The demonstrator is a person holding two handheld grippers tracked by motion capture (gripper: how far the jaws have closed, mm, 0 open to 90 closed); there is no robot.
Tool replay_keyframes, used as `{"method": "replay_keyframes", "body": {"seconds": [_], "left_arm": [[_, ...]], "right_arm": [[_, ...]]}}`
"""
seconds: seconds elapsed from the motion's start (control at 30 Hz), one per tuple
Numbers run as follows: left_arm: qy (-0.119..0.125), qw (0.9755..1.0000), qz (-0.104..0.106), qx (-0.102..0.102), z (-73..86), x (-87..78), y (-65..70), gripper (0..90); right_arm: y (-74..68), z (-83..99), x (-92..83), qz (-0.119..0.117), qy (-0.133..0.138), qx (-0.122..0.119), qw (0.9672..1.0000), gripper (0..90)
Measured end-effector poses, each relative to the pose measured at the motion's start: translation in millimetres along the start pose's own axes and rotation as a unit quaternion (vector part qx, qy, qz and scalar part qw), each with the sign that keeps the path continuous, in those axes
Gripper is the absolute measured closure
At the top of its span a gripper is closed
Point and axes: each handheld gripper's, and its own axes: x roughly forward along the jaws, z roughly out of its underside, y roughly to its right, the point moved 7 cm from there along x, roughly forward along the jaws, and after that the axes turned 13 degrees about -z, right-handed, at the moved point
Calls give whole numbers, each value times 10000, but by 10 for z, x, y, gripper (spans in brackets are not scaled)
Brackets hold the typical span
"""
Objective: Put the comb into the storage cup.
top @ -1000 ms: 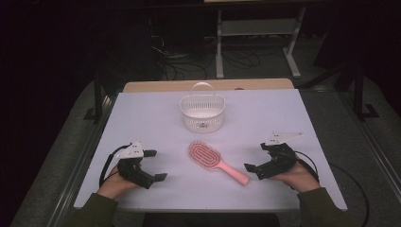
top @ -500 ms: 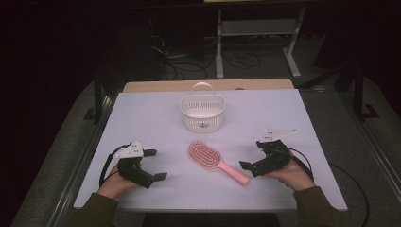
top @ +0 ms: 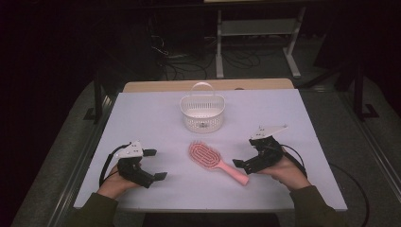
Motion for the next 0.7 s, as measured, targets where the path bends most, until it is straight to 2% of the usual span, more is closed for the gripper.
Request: {"method": "replay_keyframes", "body": {"seconds": [0.7], "left_arm": [[23,10000,13,3,-5,-1,-1,0]], "right_arm": [[-8,-114,93,-77,-13,-1,10000,0]]}}
